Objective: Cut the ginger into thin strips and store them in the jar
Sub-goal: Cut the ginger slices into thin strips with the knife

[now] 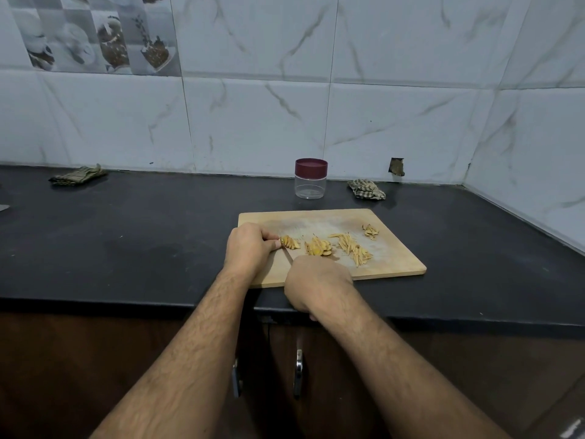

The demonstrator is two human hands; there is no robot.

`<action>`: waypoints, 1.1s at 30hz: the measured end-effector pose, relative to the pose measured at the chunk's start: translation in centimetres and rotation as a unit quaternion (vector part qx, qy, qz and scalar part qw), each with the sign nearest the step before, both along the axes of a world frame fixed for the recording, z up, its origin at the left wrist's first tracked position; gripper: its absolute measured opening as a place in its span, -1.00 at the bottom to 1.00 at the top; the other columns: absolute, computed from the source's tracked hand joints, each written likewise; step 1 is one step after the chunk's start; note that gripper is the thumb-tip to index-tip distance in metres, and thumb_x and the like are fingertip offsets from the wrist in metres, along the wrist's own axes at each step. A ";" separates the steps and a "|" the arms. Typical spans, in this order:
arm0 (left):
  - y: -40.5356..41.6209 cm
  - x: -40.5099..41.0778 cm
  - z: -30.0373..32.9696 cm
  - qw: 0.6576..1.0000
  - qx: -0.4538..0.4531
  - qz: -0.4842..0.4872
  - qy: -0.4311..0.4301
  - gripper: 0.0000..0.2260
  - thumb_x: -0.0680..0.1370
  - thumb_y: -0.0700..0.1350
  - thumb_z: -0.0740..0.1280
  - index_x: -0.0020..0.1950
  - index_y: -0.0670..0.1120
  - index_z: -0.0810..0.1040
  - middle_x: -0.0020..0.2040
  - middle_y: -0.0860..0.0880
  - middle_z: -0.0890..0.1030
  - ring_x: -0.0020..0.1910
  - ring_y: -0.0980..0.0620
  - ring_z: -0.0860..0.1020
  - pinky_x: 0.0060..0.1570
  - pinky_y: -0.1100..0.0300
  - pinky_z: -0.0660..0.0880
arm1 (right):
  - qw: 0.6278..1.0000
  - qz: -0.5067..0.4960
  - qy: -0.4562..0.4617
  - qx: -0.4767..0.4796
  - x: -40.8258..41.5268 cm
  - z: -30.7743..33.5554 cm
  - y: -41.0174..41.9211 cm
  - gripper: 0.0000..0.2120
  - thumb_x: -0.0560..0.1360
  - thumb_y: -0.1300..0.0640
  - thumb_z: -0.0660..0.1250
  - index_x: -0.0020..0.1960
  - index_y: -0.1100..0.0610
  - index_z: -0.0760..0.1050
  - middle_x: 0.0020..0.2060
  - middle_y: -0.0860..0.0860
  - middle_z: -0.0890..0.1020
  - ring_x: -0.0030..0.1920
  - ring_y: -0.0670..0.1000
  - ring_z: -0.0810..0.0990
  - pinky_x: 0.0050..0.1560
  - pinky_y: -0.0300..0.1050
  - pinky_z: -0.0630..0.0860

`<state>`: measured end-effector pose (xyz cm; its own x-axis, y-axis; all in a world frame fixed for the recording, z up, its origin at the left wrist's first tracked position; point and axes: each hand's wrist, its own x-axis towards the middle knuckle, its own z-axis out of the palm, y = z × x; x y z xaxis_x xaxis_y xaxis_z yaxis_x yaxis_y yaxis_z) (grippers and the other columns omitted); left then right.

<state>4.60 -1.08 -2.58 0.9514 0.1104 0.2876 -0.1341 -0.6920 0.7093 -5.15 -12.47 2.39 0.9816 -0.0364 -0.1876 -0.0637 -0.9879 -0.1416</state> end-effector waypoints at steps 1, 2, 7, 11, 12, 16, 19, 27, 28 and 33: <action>0.0 0.0 0.1 1.000 0.000 -0.001 0.003 -0.86 0.52 -0.09 0.47 0.04 -0.06 0.73 0.03 0.04 0.70 0.01 0.12 0.55 -0.06 0.30 0.37 | 1.000 -0.004 -0.001 0.000 -0.2 -0.2 -0.2 -0.91 0.56 0.22 0.27 0.06 0.16 0.49 -0.11 0.05 0.59 -0.13 0.05 0.57 -0.13 -0.09 0.53; 0.0 0.0 0.1 1.000 -0.002 -0.003 0.005 -0.86 0.52 -0.09 0.46 0.06 -0.06 0.73 0.04 0.05 0.70 0.03 0.12 0.55 -0.05 0.30 0.38 | 1.000 -0.005 -0.002 0.001 -0.4 -0.2 -0.5 -0.86 0.56 0.22 0.28 0.10 0.16 0.50 -0.16 0.05 0.55 -0.14 0.06 0.56 -0.14 -0.09 0.53; 0.2 -0.1 0.2 1.000 -0.008 -0.017 0.024 -0.83 0.53 -0.09 0.45 0.10 -0.04 0.71 0.10 0.06 0.69 0.08 0.11 0.54 -0.04 0.29 0.38 | 1.000 -0.017 -0.012 0.022 -0.7 -0.4 -1.3 -0.89 0.58 0.20 0.20 -0.11 0.15 0.45 -0.29 0.04 0.48 -0.19 0.08 0.57 -0.13 -0.06 0.56; 0.2 0.0 0.2 0.999 -0.014 -0.018 0.025 -0.84 0.53 -0.10 0.45 0.11 -0.03 0.71 0.10 0.05 0.68 -0.01 0.19 0.48 -0.05 0.30 0.35 | 0.998 -0.018 -0.013 0.063 -0.5 -0.5 -1.6 -0.76 0.63 0.16 0.12 -0.20 0.15 0.36 -0.33 0.03 0.55 -0.44 0.00 0.54 -0.40 -0.16 0.42; 0.2 0.0 0.1 0.999 -0.018 -0.018 0.023 -0.84 0.53 -0.11 0.45 0.10 -0.04 0.71 0.10 0.05 0.68 -0.01 0.19 0.47 -0.05 0.31 0.35 | 0.997 -0.021 -0.011 0.076 -0.4 -0.5 -1.7 -0.75 0.64 0.13 0.11 -0.19 0.16 0.38 -0.34 0.03 0.57 -0.49 -0.02 0.54 -0.44 -0.17 0.38; 0.2 0.0 0.0 1.000 -0.023 -0.015 0.015 -0.84 0.51 -0.10 0.48 0.08 -0.04 0.72 0.07 0.04 0.69 -0.02 0.19 0.49 -0.06 0.31 0.37 | 0.991 -0.032 -0.005 0.129 0.1 -0.6 -1.9 -0.76 0.64 0.10 0.09 -0.09 0.18 0.43 -0.38 0.04 0.61 -0.54 -0.02 0.56 -0.29 -0.15 0.51; 0.1 0.0 -0.1 0.999 -0.022 -0.014 0.018 -0.85 0.50 -0.07 0.48 0.05 -0.02 0.73 0.03 0.06 0.70 -0.06 0.19 0.50 -0.14 0.33 0.36 | 0.991 -0.029 -0.008 0.132 0.1 -0.5 -2.0 -0.77 0.65 0.09 0.08 -0.06 0.18 0.42 -0.37 0.04 0.61 -0.55 -0.03 0.54 -0.33 -0.17 0.48; 0.0 0.1 -0.1 1.000 -0.007 -0.017 0.011 -0.89 0.51 -0.07 0.48 0.00 0.00 0.74 -0.04 0.07 0.71 -0.10 0.17 0.53 -0.18 0.32 0.35 | 0.994 -0.018 -0.066 0.088 0.7 -0.1 -1.5 -0.79 0.65 0.08 0.08 -0.11 0.10 0.40 -0.27 0.03 0.53 -0.16 0.09 0.59 -0.17 -0.10 0.44; 0.0 0.1 -0.1 1.000 -0.007 -0.016 0.011 -0.90 0.50 -0.06 0.48 -0.01 0.00 0.74 -0.04 0.07 0.71 -0.09 0.17 0.54 -0.15 0.29 0.37 | 0.994 -0.019 -0.066 0.084 0.8 -0.1 -1.3 -0.80 0.64 0.08 0.09 -0.11 0.10 0.39 -0.25 0.03 0.54 -0.15 0.08 0.60 -0.16 -0.09 0.47; 0.0 0.0 -0.2 1.000 -0.001 -0.014 0.009 -0.89 0.50 -0.09 0.47 0.01 0.00 0.74 -0.04 0.07 0.71 -0.07 0.16 0.54 -0.10 0.29 0.37 | 0.995 -0.032 -0.051 0.085 1.3 -0.7 -1.0 -0.80 0.64 0.08 0.12 -0.13 0.11 0.38 -0.10 0.05 0.64 -0.09 0.08 0.66 -0.04 -0.06 0.60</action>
<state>4.64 -1.03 -2.77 0.9592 0.0846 0.2697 -0.1401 -0.6865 0.7135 -3.88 -13.48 1.73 0.9925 -0.0761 -0.0952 -0.1025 -0.9438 -0.3143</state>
